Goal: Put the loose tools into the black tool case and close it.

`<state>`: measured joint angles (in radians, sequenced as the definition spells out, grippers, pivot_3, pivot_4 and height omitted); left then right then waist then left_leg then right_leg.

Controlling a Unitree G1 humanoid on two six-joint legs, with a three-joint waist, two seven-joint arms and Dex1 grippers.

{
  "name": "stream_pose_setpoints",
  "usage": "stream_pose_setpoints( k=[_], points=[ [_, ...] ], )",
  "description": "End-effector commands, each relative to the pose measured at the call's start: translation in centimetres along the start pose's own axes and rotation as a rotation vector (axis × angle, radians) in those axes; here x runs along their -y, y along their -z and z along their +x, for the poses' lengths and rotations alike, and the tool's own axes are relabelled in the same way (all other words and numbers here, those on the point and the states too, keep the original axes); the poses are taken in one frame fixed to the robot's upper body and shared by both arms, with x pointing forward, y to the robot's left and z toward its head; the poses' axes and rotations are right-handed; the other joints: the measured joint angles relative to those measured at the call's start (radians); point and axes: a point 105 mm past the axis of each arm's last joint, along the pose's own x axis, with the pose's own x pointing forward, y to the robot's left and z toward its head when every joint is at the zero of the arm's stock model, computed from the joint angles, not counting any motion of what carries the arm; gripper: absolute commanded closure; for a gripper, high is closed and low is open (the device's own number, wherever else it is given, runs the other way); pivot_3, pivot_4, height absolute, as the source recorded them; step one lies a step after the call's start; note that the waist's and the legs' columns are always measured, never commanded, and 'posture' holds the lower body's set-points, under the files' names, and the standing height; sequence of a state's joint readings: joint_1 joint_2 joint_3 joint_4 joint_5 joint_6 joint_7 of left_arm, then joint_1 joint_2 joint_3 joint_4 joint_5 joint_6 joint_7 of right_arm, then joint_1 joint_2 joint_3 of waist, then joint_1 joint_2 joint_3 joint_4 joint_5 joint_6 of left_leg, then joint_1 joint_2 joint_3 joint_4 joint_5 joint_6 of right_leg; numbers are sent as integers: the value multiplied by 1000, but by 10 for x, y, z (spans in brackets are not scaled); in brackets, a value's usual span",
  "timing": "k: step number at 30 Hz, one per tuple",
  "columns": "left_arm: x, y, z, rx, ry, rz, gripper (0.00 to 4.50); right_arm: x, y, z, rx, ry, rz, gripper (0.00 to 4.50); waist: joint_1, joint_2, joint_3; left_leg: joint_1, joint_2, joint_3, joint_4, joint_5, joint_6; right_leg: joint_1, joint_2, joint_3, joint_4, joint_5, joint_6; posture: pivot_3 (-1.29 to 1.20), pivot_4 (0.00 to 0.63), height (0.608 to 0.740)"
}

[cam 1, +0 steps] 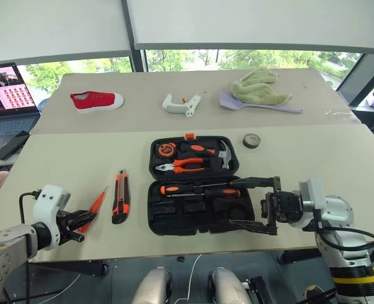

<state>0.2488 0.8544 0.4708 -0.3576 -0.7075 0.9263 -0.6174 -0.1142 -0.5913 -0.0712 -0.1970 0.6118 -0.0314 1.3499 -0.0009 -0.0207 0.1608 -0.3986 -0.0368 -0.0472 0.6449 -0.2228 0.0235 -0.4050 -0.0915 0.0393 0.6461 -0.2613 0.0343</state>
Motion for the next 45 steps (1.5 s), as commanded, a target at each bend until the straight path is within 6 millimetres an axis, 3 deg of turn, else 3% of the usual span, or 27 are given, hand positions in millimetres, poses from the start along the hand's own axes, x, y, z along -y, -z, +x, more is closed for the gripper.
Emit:
stream_pose_setpoints(
  k=[1,6,9,11,17,27,44,45],
  points=[
    [19,-50,-23,214,230,338,4076,7,-16,-10,-22,44,-62,0,0,-2,1,0,0,0,0,0,0,0,0,0,0,0,-1,0,150,740],
    [64,-64,-18,188,536,510,4076,13,-16,-30,-98,111,-60,0,16,-1,1,-2,0,0,0,0,-2,1,-3,0,-3,0,-2,0,150,740],
    [111,-77,12,153,723,638,4076,13,-9,-44,-185,122,-41,0,27,-1,1,-2,0,0,0,1,-1,2,-3,0,-3,0,-2,0,150,740],
    [127,-81,37,66,732,693,4076,14,-9,-49,-210,134,-34,0,30,-2,1,-3,0,0,1,2,0,2,0,-4,-3,1,-1,0,150,740],
    [159,-78,70,-64,803,843,4076,10,-11,-53,-240,156,-15,0,-5,-3,2,-5,1,4,2,2,2,0,13,1,0,2,1,0,150,740],
    [155,-67,88,-181,712,972,4076,-1,-12,-57,-253,211,-10,0,-10,-3,2,-5,2,4,7,2,2,2,14,1,1,2,1,0,150,740],
    [150,-59,91,-295,659,950,4076,4,-10,-54,-248,195,3,0,-10,-3,2,-5,2,3,14,0,5,3,15,0,2,1,2,0,150,740],
    [153,-65,92,-255,651,942,3576,4,-10,-55,-249,194,3,0,-11,-3,2,-5,2,3,14,0,6,3,15,0,2,1,2,0,150,740]
  ],
)
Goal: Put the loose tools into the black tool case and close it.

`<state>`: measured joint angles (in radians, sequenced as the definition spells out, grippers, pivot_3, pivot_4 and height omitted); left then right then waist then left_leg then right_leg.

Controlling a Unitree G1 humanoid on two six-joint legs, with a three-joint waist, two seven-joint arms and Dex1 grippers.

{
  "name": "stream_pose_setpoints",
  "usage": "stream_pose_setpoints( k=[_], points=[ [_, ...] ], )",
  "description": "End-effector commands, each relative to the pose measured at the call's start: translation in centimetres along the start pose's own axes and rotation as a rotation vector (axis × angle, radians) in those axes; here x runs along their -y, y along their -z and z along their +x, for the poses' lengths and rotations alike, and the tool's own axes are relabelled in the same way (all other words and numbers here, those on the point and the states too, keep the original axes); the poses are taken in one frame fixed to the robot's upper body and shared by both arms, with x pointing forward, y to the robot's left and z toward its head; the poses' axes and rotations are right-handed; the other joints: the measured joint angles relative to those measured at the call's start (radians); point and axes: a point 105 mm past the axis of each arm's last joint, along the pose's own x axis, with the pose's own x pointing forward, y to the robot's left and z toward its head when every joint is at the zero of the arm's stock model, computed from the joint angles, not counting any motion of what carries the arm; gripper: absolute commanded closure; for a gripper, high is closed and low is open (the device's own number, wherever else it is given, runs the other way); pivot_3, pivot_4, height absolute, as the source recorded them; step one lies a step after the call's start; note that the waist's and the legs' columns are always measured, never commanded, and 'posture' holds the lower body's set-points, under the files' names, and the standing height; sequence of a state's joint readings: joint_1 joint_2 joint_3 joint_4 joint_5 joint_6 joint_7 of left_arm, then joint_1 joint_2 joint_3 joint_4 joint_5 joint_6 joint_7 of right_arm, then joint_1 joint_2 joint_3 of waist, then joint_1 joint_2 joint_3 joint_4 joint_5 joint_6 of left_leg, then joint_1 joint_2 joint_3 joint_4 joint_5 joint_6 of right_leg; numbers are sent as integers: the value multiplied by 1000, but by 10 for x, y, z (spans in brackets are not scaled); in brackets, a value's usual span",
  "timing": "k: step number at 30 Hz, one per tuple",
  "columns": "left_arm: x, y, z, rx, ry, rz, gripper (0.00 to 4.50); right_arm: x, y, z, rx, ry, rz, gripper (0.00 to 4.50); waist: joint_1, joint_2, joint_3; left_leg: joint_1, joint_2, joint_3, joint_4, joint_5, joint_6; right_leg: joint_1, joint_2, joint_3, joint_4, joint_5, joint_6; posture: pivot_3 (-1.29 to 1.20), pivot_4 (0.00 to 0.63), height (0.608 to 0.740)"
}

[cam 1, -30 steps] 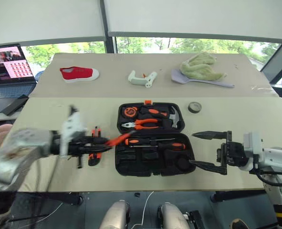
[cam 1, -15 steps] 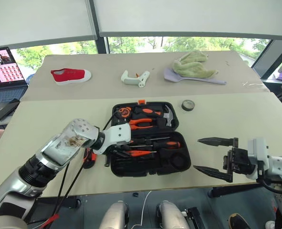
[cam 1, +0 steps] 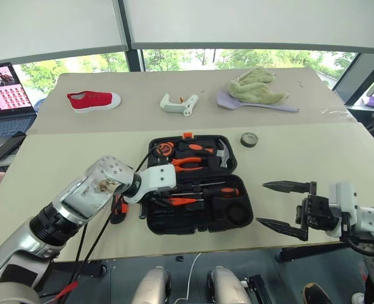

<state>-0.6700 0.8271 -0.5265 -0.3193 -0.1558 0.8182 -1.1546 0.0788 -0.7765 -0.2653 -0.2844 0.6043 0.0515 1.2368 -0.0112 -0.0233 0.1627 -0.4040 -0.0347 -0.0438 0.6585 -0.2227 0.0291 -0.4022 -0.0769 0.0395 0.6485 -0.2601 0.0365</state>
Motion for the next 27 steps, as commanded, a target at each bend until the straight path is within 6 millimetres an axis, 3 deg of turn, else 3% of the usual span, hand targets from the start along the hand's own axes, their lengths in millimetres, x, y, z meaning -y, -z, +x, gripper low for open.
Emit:
stream_pose_setpoints(
  k=[1,3,8,11,15,18,21,27],
  points=[
    [0,2,2,4,-20,-37,3065,4,-6,-2,9,-3,-20,0,-1,0,0,0,0,0,0,0,0,0,0,0,0,0,0,0,150,740],
    [1,-14,-1,93,-4,-47,2445,5,-6,-3,8,-4,-20,0,0,0,0,0,0,0,0,0,0,0,0,0,0,0,0,0,150,740],
    [2,-46,-18,277,-8,-40,2445,4,-4,-4,1,-16,-14,0,8,0,0,-2,0,-1,2,0,0,-1,0,-1,1,0,0,0,150,740],
    [5,-49,-26,304,-18,-42,2445,5,-3,-5,-5,-23,-13,0,9,0,0,-2,0,-1,2,0,0,-1,-1,0,1,0,0,0,150,740],
    [-2,-36,-24,314,-84,-60,2445,5,-2,-3,2,-22,-11,0,9,0,0,-2,0,0,2,0,0,-1,-1,0,1,0,0,0,150,740],
    [-11,-21,-14,330,-133,-74,3217,4,-1,0,8,-21,-10,0,12,0,0,-1,0,0,2,0,0,-1,-1,0,1,0,0,0,150,740],
    [-8,-10,-4,323,-122,-84,4322,4,-1,1,13,-15,-12,0,14,0,0,-1,0,0,2,0,0,-1,-1,0,1,0,0,0,150,740],
    [-2,-6,12,338,-112,-70,4453,3,0,2,16,-5,-10,0,25,0,0,-2,-1,0,2,0,0,0,-2,0,0,1,1,0,150,740]
  ],
)
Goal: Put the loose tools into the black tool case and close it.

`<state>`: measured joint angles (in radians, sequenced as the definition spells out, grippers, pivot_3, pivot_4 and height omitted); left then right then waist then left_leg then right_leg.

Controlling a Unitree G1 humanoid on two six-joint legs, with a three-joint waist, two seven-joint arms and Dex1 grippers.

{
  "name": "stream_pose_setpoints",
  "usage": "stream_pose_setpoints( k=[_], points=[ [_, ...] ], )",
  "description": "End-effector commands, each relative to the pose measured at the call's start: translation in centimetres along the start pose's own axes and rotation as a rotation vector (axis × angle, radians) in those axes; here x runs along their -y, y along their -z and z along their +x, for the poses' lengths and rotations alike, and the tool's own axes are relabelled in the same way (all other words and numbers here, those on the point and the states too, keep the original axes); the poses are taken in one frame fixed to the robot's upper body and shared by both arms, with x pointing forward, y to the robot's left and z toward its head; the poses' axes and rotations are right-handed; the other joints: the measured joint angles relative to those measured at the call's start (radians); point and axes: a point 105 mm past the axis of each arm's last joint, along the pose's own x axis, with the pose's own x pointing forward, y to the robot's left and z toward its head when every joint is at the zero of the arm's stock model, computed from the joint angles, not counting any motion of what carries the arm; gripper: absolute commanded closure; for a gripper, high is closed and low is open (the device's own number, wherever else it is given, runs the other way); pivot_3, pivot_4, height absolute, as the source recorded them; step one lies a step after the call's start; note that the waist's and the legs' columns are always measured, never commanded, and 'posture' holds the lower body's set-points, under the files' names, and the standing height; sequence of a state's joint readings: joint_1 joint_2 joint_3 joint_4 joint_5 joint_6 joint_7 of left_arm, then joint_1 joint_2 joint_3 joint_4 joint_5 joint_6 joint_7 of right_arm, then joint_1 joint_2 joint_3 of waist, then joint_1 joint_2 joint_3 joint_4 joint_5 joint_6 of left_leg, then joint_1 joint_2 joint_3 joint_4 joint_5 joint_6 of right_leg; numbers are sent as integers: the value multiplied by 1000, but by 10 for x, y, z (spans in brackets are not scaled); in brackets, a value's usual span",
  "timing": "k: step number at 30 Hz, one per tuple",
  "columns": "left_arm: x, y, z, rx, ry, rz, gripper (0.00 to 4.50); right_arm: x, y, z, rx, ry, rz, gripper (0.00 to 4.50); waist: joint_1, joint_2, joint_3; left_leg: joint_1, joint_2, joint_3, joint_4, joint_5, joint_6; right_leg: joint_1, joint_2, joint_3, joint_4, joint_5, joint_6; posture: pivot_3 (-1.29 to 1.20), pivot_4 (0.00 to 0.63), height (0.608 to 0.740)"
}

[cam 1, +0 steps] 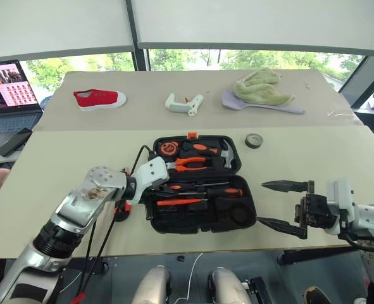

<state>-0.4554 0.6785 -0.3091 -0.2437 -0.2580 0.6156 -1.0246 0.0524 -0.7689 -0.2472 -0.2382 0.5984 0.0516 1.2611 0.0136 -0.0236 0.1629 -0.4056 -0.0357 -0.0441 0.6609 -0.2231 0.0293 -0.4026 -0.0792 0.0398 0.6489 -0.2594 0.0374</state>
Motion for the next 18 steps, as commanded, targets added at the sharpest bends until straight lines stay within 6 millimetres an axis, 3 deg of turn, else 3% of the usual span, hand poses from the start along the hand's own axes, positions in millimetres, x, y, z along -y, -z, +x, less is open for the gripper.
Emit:
stream_pose_setpoints(
  k=[1,5,11,18],
  points=[
    [6,-1,6,18,12,32,4453,0,-5,1,15,8,-33,0,-1,0,0,0,0,0,0,0,0,0,0,0,0,0,0,0,150,740],
    [18,0,11,29,47,28,4453,1,-4,0,14,22,-35,0,-2,0,0,0,0,0,0,0,0,0,0,0,0,0,0,0,150,740],
    [16,1,8,28,21,21,4453,0,0,-1,6,32,-33,0,-2,0,0,1,0,0,0,0,0,0,1,1,0,0,0,0,150,740],
    [16,17,9,-25,1,-42,4453,0,2,0,5,32,-27,0,-2,1,0,2,0,0,0,0,0,1,1,1,0,0,0,0,150,740]
  ],
)
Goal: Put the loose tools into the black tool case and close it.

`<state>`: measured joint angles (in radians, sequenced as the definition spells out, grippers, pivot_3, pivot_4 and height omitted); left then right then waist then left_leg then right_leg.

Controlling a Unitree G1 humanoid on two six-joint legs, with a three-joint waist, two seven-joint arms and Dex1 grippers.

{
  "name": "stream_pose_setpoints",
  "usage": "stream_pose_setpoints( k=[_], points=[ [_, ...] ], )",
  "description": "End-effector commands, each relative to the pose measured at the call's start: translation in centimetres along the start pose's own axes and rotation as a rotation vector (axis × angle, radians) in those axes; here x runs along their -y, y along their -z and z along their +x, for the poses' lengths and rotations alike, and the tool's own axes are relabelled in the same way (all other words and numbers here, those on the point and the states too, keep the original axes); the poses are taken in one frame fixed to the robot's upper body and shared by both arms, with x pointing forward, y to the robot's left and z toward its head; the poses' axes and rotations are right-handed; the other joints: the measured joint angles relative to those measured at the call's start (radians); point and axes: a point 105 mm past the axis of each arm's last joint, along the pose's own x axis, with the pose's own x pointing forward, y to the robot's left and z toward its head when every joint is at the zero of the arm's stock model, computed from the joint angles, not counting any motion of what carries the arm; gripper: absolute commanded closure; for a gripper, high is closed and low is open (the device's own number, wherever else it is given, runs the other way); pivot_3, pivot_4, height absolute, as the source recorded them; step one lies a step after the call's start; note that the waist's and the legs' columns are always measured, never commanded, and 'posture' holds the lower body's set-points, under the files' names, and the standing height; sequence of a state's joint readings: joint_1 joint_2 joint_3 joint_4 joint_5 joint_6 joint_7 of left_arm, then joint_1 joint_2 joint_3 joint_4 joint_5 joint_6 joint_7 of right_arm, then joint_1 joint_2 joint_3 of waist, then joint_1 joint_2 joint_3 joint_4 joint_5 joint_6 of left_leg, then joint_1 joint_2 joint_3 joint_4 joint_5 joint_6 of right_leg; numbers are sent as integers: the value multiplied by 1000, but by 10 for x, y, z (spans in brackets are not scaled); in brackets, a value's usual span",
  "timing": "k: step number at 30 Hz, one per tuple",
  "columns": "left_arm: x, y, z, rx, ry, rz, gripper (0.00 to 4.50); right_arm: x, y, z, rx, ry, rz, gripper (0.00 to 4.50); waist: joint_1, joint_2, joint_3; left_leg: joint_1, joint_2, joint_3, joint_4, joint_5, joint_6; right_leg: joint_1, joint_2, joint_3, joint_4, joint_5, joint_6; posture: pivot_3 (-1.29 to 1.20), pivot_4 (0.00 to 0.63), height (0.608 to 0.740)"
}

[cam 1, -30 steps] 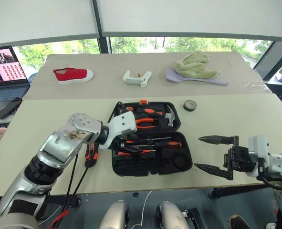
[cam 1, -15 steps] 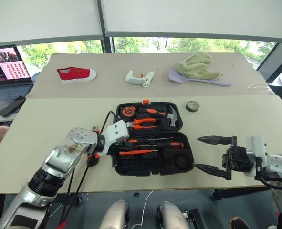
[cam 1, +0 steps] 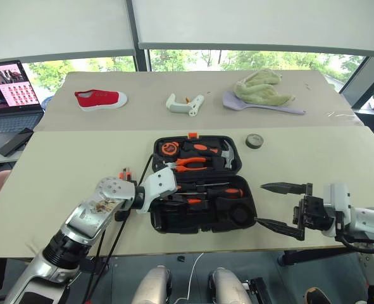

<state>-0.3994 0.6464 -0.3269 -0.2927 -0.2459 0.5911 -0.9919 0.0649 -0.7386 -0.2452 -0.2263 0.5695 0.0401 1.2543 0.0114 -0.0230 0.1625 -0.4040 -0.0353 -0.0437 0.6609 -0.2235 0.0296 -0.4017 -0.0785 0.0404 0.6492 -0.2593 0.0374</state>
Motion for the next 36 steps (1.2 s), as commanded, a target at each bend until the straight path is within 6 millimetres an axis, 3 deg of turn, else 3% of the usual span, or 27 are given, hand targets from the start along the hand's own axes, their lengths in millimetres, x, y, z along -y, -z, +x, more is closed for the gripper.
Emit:
stream_pose_setpoints(
  k=[1,8,14,17,22,30,36],
  points=[
    [3,19,-1,-67,-8,-64,4453,2,-6,0,11,10,-40,0,0,0,0,0,0,0,0,0,0,0,0,0,0,0,0,0,150,740],
    [2,31,-5,-84,-33,-118,4453,2,-6,0,15,11,-30,0,0,1,0,2,0,0,0,0,0,2,0,0,0,0,0,0,150,740],
    [-9,3,-14,92,-101,-89,4453,4,-5,-2,13,13,-29,0,-2,1,0,6,1,0,0,-1,0,7,1,0,-1,0,0,0,150,740],
    [-9,4,-21,112,-116,-81,4453,5,-3,-2,9,6,-20,0,-1,1,0,6,1,0,0,-1,0,6,0,0,-1,0,0,0,150,740],
    [-11,3,-13,140,-125,-75,4453,5,-2,0,12,1,-18,0,1,1,0,6,1,0,0,-1,0,7,0,0,-2,0,0,0,150,740],
    [-5,9,-4,117,-78,-83,4453,4,-2,-1,9,7,-17,0,0,1,0,6,1,0,0,-1,0,6,0,0,-2,0,0,0,150,740],
    [-2,24,-4,29,-70,-125,4453,6,-2,-1,8,15,-18,0,0,1,-1,6,1,0,0,-1,0,7,0,0,-2,0,0,0,150,740]
  ],
)
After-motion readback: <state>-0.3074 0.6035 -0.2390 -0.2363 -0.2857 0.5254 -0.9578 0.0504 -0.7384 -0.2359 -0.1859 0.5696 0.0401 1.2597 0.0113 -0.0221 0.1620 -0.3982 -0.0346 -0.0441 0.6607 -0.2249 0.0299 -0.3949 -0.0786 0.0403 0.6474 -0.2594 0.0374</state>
